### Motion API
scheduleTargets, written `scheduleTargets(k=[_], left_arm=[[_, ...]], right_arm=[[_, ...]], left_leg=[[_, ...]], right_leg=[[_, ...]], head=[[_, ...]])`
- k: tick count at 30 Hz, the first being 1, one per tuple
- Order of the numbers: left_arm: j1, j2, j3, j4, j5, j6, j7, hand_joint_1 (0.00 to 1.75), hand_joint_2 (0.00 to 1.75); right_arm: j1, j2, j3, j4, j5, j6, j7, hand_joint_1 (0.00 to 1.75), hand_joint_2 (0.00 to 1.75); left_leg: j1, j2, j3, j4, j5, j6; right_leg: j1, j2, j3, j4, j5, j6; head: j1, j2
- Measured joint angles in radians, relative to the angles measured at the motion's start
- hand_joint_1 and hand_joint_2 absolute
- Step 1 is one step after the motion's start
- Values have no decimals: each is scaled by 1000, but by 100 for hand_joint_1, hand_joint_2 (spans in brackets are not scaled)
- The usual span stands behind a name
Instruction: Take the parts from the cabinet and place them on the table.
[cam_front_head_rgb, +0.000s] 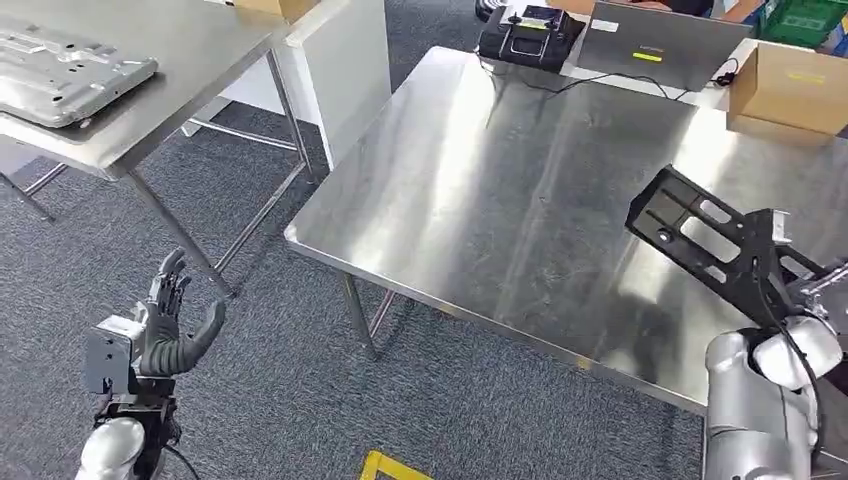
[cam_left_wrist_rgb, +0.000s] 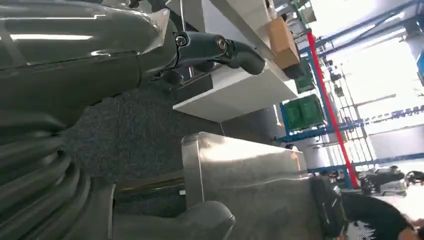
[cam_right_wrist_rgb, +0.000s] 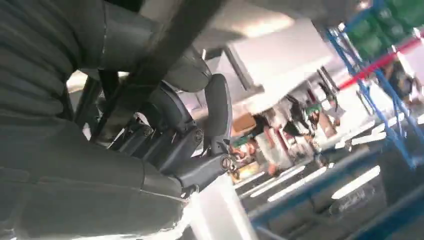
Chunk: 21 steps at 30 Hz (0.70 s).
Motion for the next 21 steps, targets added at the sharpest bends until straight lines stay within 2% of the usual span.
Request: scheduleTargets(k=[2, 6, 12, 13, 18, 19, 21], left_arm=[[9, -2, 0, 0, -5, -19, -2, 0, 175], [25, -9, 0, 6, -14, -40, -9, 0, 175], [38, -29, 3, 12, -21, -47, -13, 0, 175], [38, -34, 6, 14, -21, -50, -13, 0, 175], [41, -51, 21, 14, -21, -59, -17, 0, 175], [41, -54, 25, 14, -21, -59, -18, 0, 0], [45, -60, 32, 14, -21, -59, -17, 0, 0]], right_arm=[[-20, -32, 50, 82, 0, 0, 38, 175, 175], [-35, -85, 101, 170, 0, 0, 69, 175, 175], [-52, -119, 142, 228, 0, 0, 93, 175, 175], [-59, -123, 153, 238, 0, 0, 100, 0, 0], [-88, -127, 205, 276, 1, 0, 106, 0, 0], [-93, -127, 214, 281, 1, 0, 109, 0, 0], [-104, -127, 233, 288, 1, 0, 119, 0, 0]], left_leg=[[0, -2, -1, -1, 2, -4], [0, -5, -5, -2, 5, -8], [-2, -5, -5, -2, 2, -12], [-3, -5, -5, -2, 2, -12], [-8, -5, -5, -1, 2, -11], [-8, -6, -6, -1, 2, -11], [-9, -6, -6, -1, 2, -11]], right_leg=[[1, -2, -2, 0, 0, 0], [1, -6, -4, 1, 0, 0], [1, -6, -4, 1, 0, 0], [1, -6, -4, 1, 0, 0], [0, -6, -5, 1, 0, 1], [-1, -6, -5, 1, 0, 1], [-1, -6, -4, 1, 0, 1]], head=[[0, 0], [1, 0], [1, 0], [1, 0], [1, 0], [1, 0], [1, 0]])
